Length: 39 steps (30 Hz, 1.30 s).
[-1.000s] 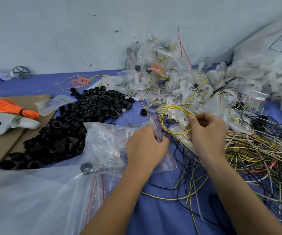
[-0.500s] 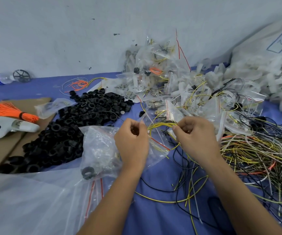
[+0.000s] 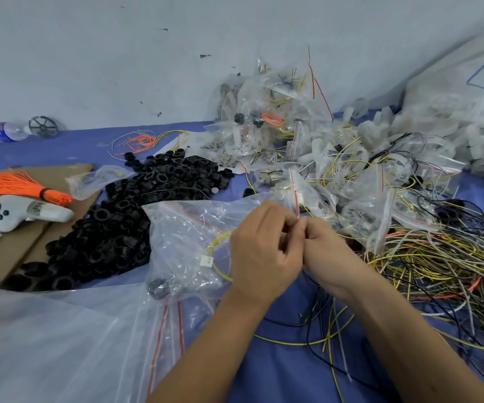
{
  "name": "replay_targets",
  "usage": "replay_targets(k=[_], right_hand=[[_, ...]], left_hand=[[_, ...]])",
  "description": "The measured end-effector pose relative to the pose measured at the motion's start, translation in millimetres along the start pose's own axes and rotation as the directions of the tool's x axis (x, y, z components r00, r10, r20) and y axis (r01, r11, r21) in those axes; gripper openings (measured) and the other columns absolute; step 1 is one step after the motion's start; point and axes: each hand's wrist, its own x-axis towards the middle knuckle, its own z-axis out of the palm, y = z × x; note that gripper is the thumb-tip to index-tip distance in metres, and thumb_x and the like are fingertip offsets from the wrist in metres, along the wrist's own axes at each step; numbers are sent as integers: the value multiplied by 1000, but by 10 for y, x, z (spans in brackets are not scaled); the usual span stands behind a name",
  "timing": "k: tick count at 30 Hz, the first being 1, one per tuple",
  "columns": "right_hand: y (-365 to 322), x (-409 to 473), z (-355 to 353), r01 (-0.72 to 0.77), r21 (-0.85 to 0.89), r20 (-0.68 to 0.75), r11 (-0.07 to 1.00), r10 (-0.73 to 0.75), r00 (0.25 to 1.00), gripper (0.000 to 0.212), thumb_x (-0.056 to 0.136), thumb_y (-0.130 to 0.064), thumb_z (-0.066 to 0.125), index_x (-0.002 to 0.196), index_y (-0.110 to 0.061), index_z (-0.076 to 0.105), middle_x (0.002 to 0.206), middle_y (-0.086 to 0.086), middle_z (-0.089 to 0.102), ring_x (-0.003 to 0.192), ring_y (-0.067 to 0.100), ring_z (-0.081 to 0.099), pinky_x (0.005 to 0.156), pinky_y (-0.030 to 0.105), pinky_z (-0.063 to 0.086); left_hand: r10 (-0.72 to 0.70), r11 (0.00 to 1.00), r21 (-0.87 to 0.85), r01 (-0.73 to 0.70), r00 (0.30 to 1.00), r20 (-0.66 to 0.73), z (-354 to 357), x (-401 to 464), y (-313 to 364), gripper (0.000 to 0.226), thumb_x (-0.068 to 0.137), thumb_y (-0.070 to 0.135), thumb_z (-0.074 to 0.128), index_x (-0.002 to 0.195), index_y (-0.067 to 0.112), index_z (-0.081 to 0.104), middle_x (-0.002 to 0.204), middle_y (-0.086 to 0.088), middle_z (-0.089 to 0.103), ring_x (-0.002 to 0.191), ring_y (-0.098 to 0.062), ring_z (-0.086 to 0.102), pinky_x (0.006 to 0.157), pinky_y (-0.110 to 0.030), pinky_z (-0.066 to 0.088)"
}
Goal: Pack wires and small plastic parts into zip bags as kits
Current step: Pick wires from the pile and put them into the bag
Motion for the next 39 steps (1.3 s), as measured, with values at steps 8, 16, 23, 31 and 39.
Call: replay_targets(k=[8,16,23,31,39], right_hand=[[82,42,-7,125,-135,-157,983,-146,977,24,86,-3,75,65,-5,65,54,19,59,48,21,56,45,38,46],[100,39,37,15,-29,58,999,-13,998,30,90,10,45,69,0,64,53,12,54,44,21,47,42,27,35],[93,84,8,158,-158,-34,975,-166,986,33,103,-7,54,79,-15,76,61,3,67,55,11,56,53,28,41],[74,114,-122,104,-22,-256,994,-106,961,24,100,4,51,99,-2,75,84,19,75,74,34,74,66,39,62],[-338,76,-461,342,-308,-494,888,-456,740,16,99,-14,58,95,-21,71,68,3,70,47,21,66,44,32,53]], left_hand=[[-39,997,-70,39,999,4,-14,-1,-21,20,91,12,67,74,8,58,71,2,53,63,-10,43,57,-21,35],[-87,987,-140,84,996,-16,-30,20,-3,19,92,13,63,75,7,56,72,2,53,67,-8,44,66,-11,32],[-301,932,-225,285,953,-40,-26,32,-96,21,98,19,63,79,11,58,71,8,54,64,-13,51,60,-24,39],[-402,876,-218,431,901,164,55,-12,-240,25,98,33,61,74,25,56,63,6,56,58,-13,53,55,-36,45],[-297,928,-95,360,871,391,162,82,-169,34,96,34,63,65,25,52,59,5,51,57,-9,49,54,-26,37]])
